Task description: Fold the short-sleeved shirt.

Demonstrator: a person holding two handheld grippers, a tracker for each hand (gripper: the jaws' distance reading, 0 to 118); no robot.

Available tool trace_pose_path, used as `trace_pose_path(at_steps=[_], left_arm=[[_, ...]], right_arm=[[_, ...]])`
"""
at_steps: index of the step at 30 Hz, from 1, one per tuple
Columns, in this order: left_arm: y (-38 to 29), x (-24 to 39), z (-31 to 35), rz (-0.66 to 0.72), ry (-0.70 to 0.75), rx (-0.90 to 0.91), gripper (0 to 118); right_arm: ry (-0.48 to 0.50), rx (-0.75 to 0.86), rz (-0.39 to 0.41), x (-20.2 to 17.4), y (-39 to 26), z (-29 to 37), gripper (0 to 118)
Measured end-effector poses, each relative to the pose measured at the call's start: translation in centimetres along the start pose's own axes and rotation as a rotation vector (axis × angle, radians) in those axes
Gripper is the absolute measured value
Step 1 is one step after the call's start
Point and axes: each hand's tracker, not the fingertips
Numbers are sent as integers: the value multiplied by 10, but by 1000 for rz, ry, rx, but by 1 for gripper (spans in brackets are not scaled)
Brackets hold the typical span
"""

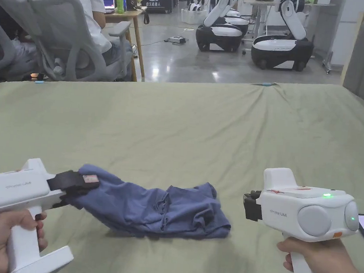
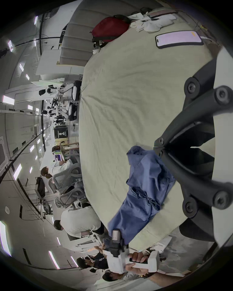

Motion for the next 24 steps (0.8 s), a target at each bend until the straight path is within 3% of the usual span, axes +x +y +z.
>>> trace_pose_path(at_steps=[8,14,18,19,20,21,22,24], left_arm=[[-32,94,-89,-123,-159,-125,17],[-68,86,-184,-170,-24,-274,17],[-80,70,-208,-170,2,-322,22],[-80,69,-208,-165,0,-324,32],[-77,70,-205,-169,-19,-313,53],[-73,73,-199,-177,-52,-291,90],[-71,79,-192,-180,-74,-284,116],[-60,89,-175,-196,-135,-235,116]], right_arm=[[-26,6,-20,17,-6,12,0],[-58,10,-55,37,-15,25,0],[-79,10,-65,50,-20,34,0],[-83,9,-69,54,-21,36,0],[-87,8,-72,58,-22,37,0],[-94,5,-73,61,-22,36,0],[-101,1,-73,62,-22,36,0],[-109,-1,-74,65,-22,34,0]])
